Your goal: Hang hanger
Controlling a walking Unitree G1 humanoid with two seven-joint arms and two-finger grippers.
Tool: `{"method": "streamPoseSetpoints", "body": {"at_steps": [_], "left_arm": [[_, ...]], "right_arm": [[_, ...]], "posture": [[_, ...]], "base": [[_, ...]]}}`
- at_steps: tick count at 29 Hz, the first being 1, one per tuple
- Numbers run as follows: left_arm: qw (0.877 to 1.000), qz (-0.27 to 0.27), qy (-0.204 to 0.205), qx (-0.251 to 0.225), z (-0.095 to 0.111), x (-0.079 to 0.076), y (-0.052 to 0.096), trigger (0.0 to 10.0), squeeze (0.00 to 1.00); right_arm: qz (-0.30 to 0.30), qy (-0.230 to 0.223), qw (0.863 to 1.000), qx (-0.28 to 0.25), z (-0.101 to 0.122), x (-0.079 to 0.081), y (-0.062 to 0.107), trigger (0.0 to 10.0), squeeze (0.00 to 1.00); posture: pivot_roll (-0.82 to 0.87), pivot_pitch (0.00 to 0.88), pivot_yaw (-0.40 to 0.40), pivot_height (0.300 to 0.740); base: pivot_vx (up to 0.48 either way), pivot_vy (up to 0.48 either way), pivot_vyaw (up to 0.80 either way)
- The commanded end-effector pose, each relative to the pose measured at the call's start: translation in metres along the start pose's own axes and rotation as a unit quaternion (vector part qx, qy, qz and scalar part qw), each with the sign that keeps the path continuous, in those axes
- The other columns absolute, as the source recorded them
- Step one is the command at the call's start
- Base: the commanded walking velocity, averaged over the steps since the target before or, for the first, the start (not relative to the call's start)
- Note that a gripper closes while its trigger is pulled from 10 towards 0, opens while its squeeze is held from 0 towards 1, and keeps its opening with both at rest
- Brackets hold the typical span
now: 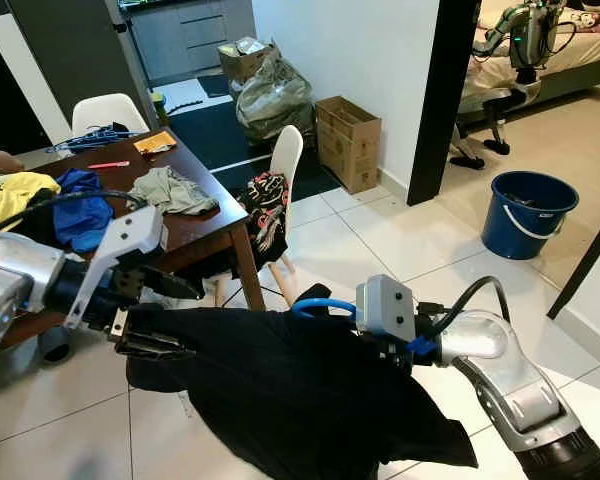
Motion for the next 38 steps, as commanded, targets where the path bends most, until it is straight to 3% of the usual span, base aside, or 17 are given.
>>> {"method": "streamPoseSetpoints", "body": {"at_steps": [1,6,7,9,10,38], "left_arm": [[1.000,0.002,0.002,0.007,-0.005,0.001,-0.002,10.0,0.00],[1.000,0.002,-0.002,-0.004,0.000,0.003,-0.003,10.0,0.00],[1.000,0.001,-0.002,-0.007,0.001,0.003,-0.003,8.5,0.00],[1.000,0.001,-0.002,-0.009,0.001,0.004,-0.003,8.5,0.00],[1.000,0.003,-0.003,-0.015,0.005,0.005,-0.003,0.0,0.00],[1.000,-0.006,-0.009,-0.006,-0.003,0.001,-0.016,0.0,0.00]], "right_arm": [[0.000,0.016,1.000,-0.023,0.012,-0.004,-0.002,10.0,0.00],[0.001,0.011,1.000,-0.025,0.015,0.000,0.000,10.0,0.00],[0.001,0.010,1.000,-0.025,0.015,0.000,-0.001,10.0,0.00],[0.001,0.009,1.000,-0.026,0.015,0.000,-0.001,10.0,0.00],[0.001,0.009,1.000,-0.025,0.015,0.000,-0.001,10.0,0.00],[-0.006,0.006,0.999,-0.035,0.018,0.000,-0.011,10.0,0.00]], "posture": [[0.00,0.000,0.127,0.740],[0.00,0.000,0.136,0.740],[0.00,0.000,0.137,0.740],[0.00,0.000,0.137,0.740],[0.00,0.000,0.136,0.740],[0.00,0.000,0.140,0.740]], "base": [[0.000,0.000,0.00],[0.000,0.000,0.00],[0.000,0.000,0.00],[0.000,0.000,0.00],[0.000,0.000,0.00],[0.000,0.000,0.00]]}}
Point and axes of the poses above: a point about 5 cm out from each wrist's last joint towards the gripper, its own y axis pointing back from the gripper into the wrist, its own z axis along the axis of the wrist's last joint, x = y × z, the point moved 1 cm from there along -y, pointing out of the wrist towards the gripper, and after that the axes turned 13 degrees about y, right-handed, at the moved point
